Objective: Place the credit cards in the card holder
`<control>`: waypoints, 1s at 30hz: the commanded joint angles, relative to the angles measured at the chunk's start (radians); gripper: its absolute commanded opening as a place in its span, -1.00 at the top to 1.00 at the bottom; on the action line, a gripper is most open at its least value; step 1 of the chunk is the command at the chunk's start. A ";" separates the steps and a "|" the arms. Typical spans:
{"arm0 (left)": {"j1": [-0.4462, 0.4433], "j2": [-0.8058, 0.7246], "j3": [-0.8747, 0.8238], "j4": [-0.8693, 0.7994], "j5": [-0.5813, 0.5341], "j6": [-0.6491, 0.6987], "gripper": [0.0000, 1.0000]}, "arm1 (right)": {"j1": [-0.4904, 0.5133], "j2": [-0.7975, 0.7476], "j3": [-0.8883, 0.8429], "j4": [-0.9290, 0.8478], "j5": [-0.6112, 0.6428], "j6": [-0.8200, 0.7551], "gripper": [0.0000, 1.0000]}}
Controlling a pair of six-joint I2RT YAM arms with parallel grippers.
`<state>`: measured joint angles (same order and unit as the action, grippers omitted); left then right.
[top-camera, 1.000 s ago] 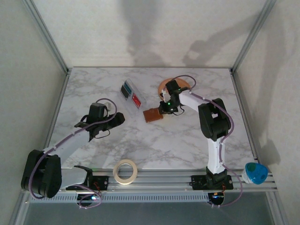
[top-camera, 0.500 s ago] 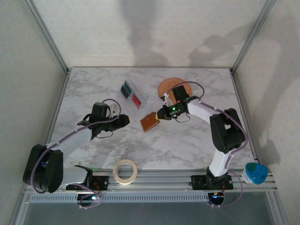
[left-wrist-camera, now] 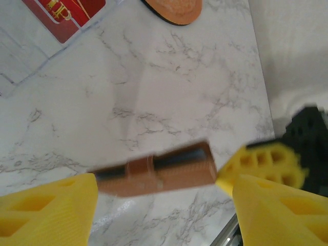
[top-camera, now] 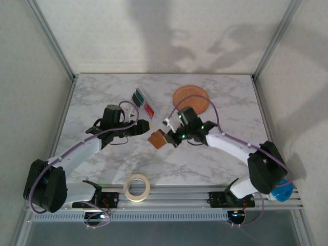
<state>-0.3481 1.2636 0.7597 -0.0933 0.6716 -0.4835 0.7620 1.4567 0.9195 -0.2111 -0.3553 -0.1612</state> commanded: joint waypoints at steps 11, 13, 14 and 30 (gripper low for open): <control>0.032 -0.050 -0.049 -0.043 -0.128 -0.016 -0.37 | 0.173 -0.086 -0.265 0.240 0.209 -0.647 0.79; 0.032 -0.057 -0.055 -0.047 -0.154 -0.004 -0.37 | 0.172 -0.109 -0.266 0.219 0.214 -0.612 0.43; 0.032 -0.058 -0.061 -0.043 -0.165 -0.003 -0.37 | 0.173 -0.124 -0.271 0.223 0.224 -0.583 0.25; 0.025 -0.027 -0.140 -0.052 -0.235 -0.042 -0.32 | 0.236 0.097 0.064 -0.113 0.236 0.734 0.17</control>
<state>-0.3237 1.2427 0.6403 -0.1249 0.4942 -0.5102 0.9428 1.4975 0.9909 -0.2249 -0.0895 0.2893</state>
